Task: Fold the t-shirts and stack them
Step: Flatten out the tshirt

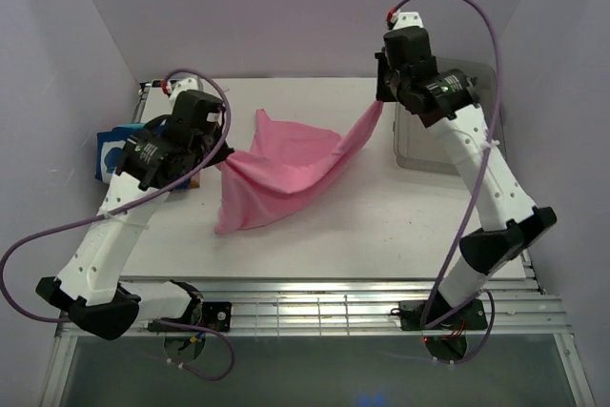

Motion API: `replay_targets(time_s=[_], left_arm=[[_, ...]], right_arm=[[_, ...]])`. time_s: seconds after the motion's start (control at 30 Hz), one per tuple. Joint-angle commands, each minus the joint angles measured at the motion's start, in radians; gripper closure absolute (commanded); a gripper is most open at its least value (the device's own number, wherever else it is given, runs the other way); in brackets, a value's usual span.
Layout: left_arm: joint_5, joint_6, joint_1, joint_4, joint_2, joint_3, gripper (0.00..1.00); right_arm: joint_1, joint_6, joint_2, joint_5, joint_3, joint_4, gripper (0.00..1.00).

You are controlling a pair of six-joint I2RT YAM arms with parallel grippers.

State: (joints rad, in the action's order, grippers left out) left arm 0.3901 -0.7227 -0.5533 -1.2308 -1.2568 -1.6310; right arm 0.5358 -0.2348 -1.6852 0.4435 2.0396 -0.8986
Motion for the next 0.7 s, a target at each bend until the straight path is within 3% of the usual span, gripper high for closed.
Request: replay_targets(time_s=[0.0, 0.07, 0.17, 0.23, 0.33, 0.4, 0.57, 0.67], left_arm=[[0.211, 0.016, -0.004, -0.001, 0.034, -0.146, 1.0], [0.246, 0.035, -0.004, 0.069, 0.048, -0.179, 1.0], [0.285, 0.138, -0.004, 0.248, 0.092, -0.208, 1.0], [0.279, 0.218, -0.004, 0.318, 0.083, -0.271, 1.0], [0.19, 0.307, -0.004, 0.386, 0.015, -0.433, 1.0], [0.026, 0.351, -0.004, 0.421, -0.016, -0.53, 1.0], [-0.056, 0.324, -0.004, 0.468, 0.028, -0.5, 1.0], [-0.123, 0.304, -0.004, 0.467, 0.071, -0.399, 1.0]], right_arm=[[-0.004, 0.028, 0.183, 0.02, 0.094, 0.027, 0.92], [-0.003, 0.058, 0.249, -0.008, 0.094, 0.081, 0.92], [-0.005, 0.103, 0.37, -0.034, 0.073, 0.214, 0.84], [-0.003, 0.12, 0.428, -0.052, 0.082, 0.295, 0.84], [-0.003, 0.131, 0.47, -0.1, 0.132, 0.363, 0.92], [-0.004, 0.134, 0.49, -0.175, 0.174, 0.403, 0.92], [-0.005, 0.138, 0.519, -0.149, 0.133, 0.394, 0.92], [-0.005, 0.079, 0.521, -0.189, -0.009, 0.353, 0.92]])
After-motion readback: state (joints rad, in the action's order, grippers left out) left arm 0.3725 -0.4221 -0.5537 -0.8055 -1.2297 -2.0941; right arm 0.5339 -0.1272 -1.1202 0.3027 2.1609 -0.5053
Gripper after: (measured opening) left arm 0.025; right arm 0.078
